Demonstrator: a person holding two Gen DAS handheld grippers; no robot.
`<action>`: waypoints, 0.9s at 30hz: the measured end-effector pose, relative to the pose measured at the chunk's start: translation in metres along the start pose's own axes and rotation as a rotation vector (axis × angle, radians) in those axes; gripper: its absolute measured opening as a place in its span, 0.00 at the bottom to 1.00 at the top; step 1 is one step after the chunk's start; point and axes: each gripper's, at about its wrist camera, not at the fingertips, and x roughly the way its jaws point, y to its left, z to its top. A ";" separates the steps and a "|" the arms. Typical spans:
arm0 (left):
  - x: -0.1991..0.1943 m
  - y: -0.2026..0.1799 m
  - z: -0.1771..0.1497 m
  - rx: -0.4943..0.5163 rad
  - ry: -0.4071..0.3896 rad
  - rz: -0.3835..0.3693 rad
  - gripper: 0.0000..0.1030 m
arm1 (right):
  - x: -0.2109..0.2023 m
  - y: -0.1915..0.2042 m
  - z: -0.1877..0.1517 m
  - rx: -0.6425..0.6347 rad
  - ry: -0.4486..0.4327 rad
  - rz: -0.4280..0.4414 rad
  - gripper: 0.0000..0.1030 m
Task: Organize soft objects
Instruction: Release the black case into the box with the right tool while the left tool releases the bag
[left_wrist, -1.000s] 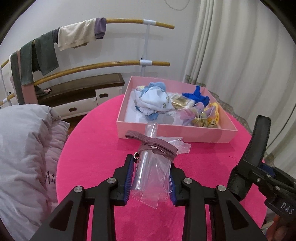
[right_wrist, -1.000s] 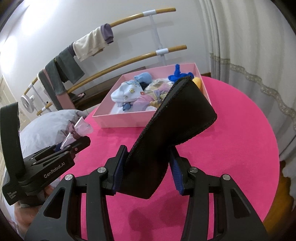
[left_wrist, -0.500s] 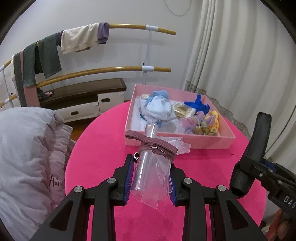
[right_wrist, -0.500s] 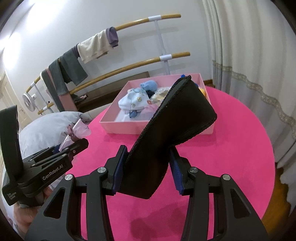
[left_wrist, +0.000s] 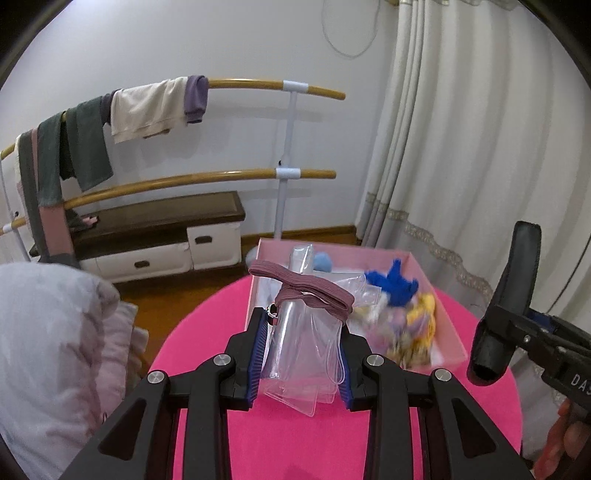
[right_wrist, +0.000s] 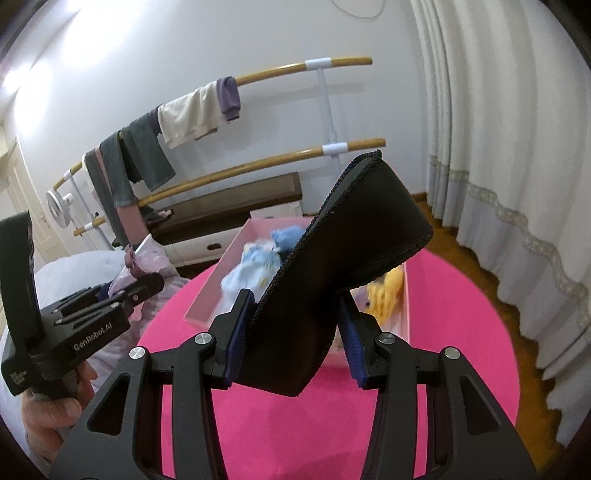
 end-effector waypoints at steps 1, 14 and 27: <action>0.004 -0.001 0.006 0.005 -0.003 0.001 0.29 | 0.003 0.000 0.006 -0.006 0.001 -0.002 0.41; 0.118 -0.020 0.089 0.017 0.072 -0.039 0.29 | 0.082 -0.032 0.067 -0.034 0.122 0.008 0.41; 0.275 -0.044 0.132 0.041 0.309 -0.035 0.57 | 0.171 -0.052 0.068 -0.059 0.348 -0.033 0.51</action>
